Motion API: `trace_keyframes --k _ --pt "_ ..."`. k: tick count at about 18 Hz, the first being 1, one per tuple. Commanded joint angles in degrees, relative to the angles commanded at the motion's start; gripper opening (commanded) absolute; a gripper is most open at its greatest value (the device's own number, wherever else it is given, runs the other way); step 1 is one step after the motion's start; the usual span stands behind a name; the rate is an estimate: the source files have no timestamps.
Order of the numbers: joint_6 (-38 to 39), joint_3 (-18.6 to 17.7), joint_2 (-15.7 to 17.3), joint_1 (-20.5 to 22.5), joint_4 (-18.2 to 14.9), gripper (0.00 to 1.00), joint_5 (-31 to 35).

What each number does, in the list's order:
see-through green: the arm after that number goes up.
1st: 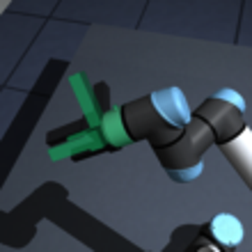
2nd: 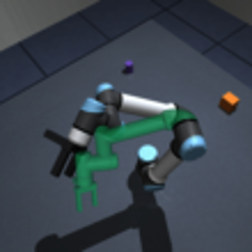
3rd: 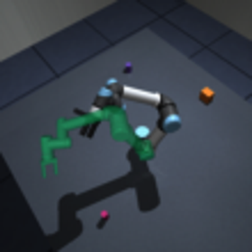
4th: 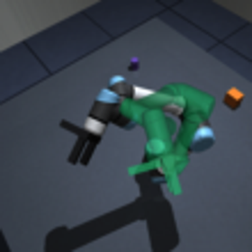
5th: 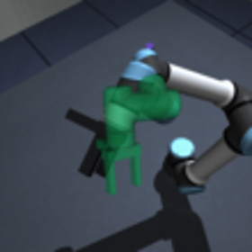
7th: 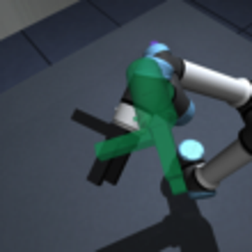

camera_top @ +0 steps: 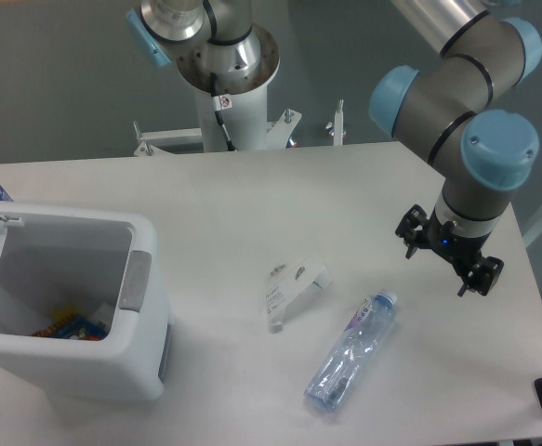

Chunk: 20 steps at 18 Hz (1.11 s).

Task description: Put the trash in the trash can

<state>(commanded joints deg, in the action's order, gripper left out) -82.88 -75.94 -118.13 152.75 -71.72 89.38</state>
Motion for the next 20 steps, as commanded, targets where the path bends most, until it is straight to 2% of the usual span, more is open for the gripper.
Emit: trace_keyframes --k 9,11,13,15,17,20 --pt "0.00 -0.09 0.09 -0.17 -0.09 1.00 -0.17" --pt "0.35 -1.22 0.18 -0.52 0.44 1.00 -0.18" --pt "2.62 -4.46 1.14 -0.79 2.62 1.00 -0.61" --pt "5.17 -7.90 2.19 -0.97 7.62 1.00 -0.70" --pt "6.32 -10.19 2.37 -0.97 11.15 1.00 -1.49" --pt "7.73 -11.86 2.72 -1.58 12.39 1.00 -1.67"
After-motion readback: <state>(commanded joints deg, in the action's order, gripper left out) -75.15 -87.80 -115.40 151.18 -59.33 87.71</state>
